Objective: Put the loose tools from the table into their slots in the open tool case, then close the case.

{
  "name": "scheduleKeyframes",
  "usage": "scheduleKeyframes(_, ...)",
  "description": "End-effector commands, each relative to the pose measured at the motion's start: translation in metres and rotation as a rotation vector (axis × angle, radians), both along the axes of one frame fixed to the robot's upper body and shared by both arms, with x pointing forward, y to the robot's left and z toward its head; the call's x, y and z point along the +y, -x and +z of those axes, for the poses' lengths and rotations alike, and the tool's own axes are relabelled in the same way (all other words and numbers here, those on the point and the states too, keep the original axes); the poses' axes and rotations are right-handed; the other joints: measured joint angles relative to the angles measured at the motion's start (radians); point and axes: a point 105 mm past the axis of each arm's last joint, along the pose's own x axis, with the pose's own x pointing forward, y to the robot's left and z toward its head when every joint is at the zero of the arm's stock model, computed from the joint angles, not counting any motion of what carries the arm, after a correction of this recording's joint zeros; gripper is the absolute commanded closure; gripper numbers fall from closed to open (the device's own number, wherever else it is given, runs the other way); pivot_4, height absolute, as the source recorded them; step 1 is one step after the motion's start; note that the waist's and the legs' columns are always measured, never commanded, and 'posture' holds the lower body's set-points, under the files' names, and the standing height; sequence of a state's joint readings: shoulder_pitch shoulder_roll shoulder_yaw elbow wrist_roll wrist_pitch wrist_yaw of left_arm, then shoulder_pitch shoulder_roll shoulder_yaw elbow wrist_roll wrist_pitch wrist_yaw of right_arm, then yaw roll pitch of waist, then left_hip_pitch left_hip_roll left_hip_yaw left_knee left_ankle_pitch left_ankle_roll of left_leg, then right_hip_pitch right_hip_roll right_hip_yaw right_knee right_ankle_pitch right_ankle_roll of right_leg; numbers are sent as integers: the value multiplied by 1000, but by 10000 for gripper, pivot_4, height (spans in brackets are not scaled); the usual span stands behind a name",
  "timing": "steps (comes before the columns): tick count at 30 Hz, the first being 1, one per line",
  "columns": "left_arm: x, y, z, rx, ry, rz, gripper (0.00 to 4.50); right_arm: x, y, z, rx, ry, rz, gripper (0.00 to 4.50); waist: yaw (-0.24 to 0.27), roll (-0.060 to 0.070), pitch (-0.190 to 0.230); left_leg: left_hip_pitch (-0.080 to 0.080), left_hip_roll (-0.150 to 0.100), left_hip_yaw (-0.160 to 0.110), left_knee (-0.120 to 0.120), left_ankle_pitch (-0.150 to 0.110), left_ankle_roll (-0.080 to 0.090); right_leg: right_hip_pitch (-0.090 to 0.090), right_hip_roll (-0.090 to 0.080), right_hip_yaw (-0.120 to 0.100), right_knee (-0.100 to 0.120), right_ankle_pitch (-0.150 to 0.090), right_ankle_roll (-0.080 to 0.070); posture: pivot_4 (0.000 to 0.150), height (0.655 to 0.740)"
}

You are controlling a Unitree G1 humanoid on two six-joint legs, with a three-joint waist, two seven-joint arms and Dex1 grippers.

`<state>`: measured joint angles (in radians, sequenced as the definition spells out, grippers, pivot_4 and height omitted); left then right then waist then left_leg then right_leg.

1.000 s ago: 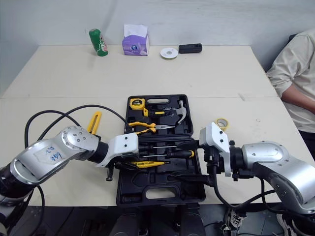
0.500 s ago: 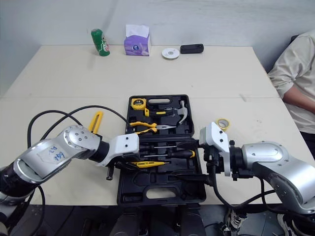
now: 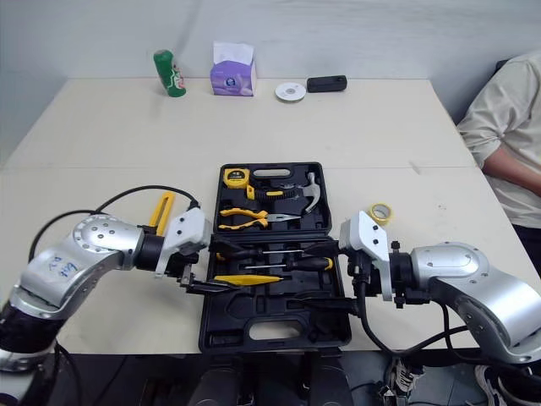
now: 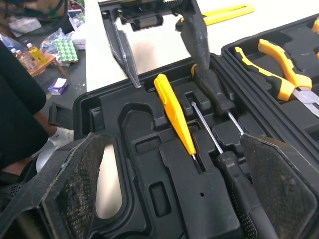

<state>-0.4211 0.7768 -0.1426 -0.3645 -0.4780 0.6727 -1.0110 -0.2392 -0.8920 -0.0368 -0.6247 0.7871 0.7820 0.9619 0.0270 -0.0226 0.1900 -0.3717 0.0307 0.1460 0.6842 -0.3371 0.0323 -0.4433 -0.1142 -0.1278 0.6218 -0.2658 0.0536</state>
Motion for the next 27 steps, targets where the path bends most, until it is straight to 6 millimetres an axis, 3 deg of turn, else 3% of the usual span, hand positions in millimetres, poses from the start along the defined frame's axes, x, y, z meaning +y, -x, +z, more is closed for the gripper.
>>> scheduleKeyframes(1,2,-5,-2,-32,88,14,16534,1,1,9,-49,-7,8,0,0,0,0,0,0,0,0,0,0,0,0,0,0,0,0,1500,7278)
scheduleKeyframes(7,-2,-11,-13,31,124,53,44640,-3,2,13,-54,5,2,0,-1,0,0,0,0,0,0,-1,1,0,0,0,-1,0,1,1500,7278)
scheduleKeyframes(14,-2,-5,-25,109,35,30,44640,-4,0,12,-62,10,-10,0,-4,0,0,0,0,0,0,0,1,0,0,0,0,1,1,1500,7278)
scheduleKeyframes(27,-7,-3,-33,94,-31,-6,44640,-5,1,10,-59,5,-25,0,-3,0,0,0,0,0,0,0,1,0,0,0,0,1,1,1500,7278)
